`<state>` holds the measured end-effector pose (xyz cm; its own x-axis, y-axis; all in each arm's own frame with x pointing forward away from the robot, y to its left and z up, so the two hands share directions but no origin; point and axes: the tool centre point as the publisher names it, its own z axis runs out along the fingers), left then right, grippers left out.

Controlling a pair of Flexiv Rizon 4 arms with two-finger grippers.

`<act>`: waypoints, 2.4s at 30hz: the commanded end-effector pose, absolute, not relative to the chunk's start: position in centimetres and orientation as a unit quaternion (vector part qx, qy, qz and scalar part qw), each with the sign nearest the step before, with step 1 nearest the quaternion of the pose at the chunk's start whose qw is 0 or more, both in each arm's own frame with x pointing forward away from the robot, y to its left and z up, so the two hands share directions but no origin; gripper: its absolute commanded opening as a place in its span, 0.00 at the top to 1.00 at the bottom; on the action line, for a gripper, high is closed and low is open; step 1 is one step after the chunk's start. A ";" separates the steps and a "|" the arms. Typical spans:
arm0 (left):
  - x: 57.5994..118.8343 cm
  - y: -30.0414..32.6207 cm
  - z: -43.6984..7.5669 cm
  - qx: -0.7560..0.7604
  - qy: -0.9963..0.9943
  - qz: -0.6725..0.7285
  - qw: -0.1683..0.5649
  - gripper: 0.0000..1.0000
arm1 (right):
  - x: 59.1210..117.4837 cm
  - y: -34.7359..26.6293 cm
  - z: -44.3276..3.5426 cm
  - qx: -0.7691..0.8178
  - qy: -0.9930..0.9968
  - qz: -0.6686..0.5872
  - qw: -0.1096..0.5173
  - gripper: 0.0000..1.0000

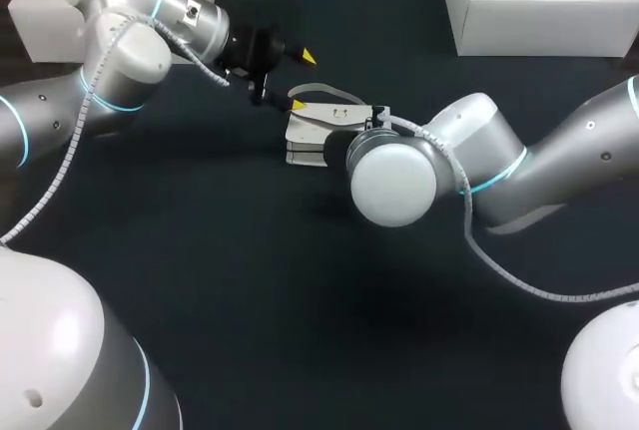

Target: Pick up the bag, open it, inspect its contents, close it, and place it on the opposite side

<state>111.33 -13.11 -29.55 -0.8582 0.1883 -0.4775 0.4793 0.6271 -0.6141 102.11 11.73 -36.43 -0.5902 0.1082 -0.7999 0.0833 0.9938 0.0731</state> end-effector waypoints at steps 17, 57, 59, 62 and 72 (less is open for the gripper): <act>109.0 -14.0 -31.1 0.269 0.844 -0.415 0.210 0.38 | 102.1 11.8 -36.6 0.054 0.890 0.014 0.452 1.00; 108.7 -15.7 -34.6 0.362 0.823 -0.374 0.227 0.73 | 102.1 11.8 -36.6 0.054 0.890 0.014 0.452 1.00; 108.8 -15.8 -34.8 0.364 0.823 -0.371 0.230 0.73 | 102.1 11.8 -36.6 0.054 0.890 0.014 0.452 1.00; 109.0 -16.0 -34.9 0.364 0.824 -0.364 0.237 0.79 | 102.1 11.8 -36.6 0.054 0.890 0.014 0.452 1.00; 110.2 -16.2 -34.1 0.328 0.841 -0.367 0.224 1.00 | 102.1 11.8 -36.6 0.054 0.890 0.014 0.452 1.00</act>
